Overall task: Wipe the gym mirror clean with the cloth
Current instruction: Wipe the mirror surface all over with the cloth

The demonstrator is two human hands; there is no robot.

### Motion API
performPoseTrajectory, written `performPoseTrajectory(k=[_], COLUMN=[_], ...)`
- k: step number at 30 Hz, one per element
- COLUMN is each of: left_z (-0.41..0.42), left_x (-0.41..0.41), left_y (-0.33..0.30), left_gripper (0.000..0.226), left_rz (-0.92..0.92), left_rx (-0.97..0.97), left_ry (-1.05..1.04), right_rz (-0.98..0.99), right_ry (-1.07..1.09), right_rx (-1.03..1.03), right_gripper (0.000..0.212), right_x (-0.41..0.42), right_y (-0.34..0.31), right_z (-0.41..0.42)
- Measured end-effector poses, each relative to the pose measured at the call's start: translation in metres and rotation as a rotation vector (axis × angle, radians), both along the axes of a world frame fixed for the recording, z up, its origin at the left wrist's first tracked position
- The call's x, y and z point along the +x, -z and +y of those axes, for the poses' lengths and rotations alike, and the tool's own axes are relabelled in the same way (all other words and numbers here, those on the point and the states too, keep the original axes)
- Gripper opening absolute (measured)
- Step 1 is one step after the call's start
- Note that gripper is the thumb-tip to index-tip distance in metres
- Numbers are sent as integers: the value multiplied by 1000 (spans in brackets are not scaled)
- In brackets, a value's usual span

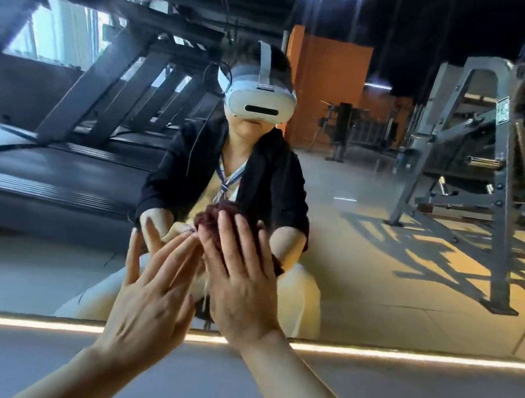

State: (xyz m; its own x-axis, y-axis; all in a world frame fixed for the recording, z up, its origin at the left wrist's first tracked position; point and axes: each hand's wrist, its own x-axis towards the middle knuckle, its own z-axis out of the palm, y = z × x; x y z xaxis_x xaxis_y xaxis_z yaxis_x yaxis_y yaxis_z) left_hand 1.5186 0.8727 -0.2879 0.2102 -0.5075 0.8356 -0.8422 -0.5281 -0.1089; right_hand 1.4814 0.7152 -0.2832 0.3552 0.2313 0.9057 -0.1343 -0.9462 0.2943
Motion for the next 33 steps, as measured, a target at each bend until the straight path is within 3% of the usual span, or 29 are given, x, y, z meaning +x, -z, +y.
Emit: performPoseTrajectory(k=[6, 10, 13, 17, 20, 27, 33], left_z=[-11, -27, -27, -18, -18, -31, -31], left_x=[-20, -27, -27, -26, -27, -32, -30], left_y=[56, 60, 76, 102, 102, 93, 94], left_gripper=[75, 78, 94, 115, 116, 107, 105], left_rz=[56, 75, 149, 219, 212, 241, 243], left_rx=[225, 217, 186, 202, 206, 143, 127], left_ry=[31, 56, 44, -35, -39, -3, 6], right_rz=[272, 0, -119, 96, 211, -27, 234], right_ry=[122, 61, 71, 22, 34, 59, 25], right_rx=[-207, 73, 210, -53, -259, 45, -323], right_gripper=[59, 48, 58, 47, 49, 50, 51], right_x=[-67, -51, -35, -47, -58, -53, -58], right_y=[87, 26, 13, 87, 94, 65, 101], right_z=[-69, -59, -51, -59, -77, -73, -86])
